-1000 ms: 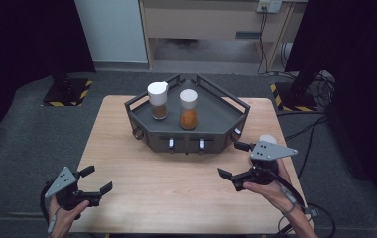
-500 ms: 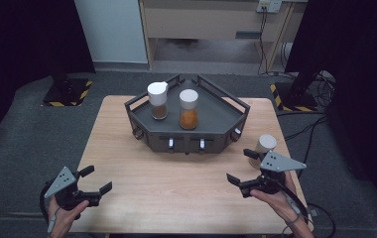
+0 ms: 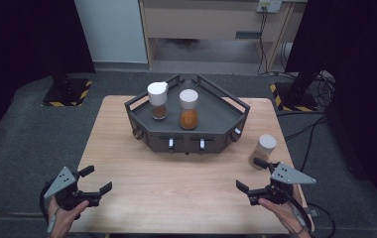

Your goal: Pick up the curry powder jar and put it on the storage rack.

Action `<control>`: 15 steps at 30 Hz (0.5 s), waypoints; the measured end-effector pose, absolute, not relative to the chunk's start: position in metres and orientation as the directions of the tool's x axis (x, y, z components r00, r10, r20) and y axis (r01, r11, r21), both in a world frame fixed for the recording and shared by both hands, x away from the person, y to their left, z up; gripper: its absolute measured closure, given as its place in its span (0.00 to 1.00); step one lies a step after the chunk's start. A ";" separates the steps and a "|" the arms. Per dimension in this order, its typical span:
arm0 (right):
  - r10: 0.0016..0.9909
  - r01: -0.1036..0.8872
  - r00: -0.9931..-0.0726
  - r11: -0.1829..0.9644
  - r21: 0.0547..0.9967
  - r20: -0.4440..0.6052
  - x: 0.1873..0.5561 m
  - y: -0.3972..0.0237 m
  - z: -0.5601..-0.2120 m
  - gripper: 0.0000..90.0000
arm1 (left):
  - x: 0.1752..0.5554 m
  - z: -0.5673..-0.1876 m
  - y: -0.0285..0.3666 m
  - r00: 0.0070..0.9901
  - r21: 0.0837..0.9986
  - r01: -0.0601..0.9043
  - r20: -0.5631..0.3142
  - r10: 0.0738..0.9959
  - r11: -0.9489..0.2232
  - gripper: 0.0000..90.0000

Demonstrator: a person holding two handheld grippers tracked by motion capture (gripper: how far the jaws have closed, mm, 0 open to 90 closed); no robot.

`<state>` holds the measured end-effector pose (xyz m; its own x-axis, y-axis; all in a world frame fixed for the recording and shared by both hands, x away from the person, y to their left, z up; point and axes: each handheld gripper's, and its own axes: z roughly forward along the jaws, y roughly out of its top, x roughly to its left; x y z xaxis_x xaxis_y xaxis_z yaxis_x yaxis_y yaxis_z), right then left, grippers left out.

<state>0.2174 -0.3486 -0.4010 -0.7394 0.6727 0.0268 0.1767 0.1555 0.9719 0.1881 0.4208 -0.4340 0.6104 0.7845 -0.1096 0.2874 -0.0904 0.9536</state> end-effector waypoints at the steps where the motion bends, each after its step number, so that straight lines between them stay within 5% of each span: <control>1: 0.679 0.183 -0.734 0.152 0.971 0.032 0.216 -0.350 -0.404 0.03 | 0.188 -0.434 0.421 0.610 0.954 0.287 -0.110 0.785 -0.090 0.02; 15: 0.739 0.194 -0.673 0.149 0.970 0.021 0.196 -0.355 -0.429 0.03 | 0.188 -0.434 0.421 0.611 0.954 0.286 -0.108 0.784 -0.091 0.02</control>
<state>0.1960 -0.3546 -0.4293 -0.6731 0.7392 0.0210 0.1943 0.1493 0.9695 0.1878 0.4211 -0.4338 0.6110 0.7842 -0.1084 0.2858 -0.0908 0.9540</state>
